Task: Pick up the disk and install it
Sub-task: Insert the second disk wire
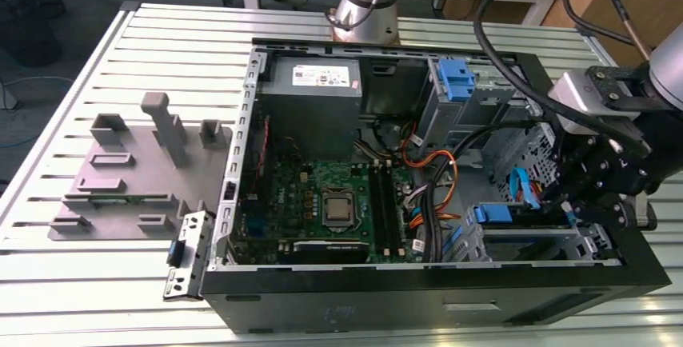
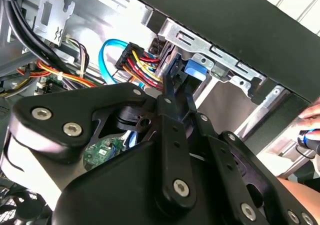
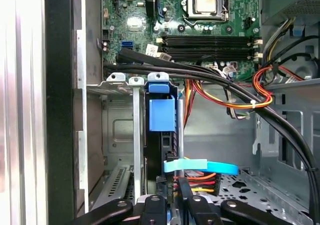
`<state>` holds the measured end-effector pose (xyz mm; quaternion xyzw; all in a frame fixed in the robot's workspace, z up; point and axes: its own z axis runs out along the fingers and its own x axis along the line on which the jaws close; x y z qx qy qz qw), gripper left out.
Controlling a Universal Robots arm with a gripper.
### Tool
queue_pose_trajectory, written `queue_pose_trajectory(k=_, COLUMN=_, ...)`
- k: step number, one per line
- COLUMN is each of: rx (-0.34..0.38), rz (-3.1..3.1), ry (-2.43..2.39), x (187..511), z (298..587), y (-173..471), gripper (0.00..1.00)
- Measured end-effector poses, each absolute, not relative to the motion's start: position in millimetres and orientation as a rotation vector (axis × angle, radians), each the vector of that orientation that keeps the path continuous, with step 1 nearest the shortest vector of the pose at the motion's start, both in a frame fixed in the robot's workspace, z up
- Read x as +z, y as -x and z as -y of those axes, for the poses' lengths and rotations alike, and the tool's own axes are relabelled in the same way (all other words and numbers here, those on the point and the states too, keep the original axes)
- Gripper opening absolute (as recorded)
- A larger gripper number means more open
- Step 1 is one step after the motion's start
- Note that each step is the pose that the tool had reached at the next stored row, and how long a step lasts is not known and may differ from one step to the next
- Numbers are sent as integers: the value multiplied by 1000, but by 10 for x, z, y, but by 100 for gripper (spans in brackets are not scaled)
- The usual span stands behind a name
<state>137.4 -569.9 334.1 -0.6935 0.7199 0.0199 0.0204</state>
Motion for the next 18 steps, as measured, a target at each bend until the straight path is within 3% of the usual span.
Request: queue_pose_trajectory(k=18, rx=62, rz=-2233, ry=2151, x=3553, z=5698, y=-1374, gripper=24)
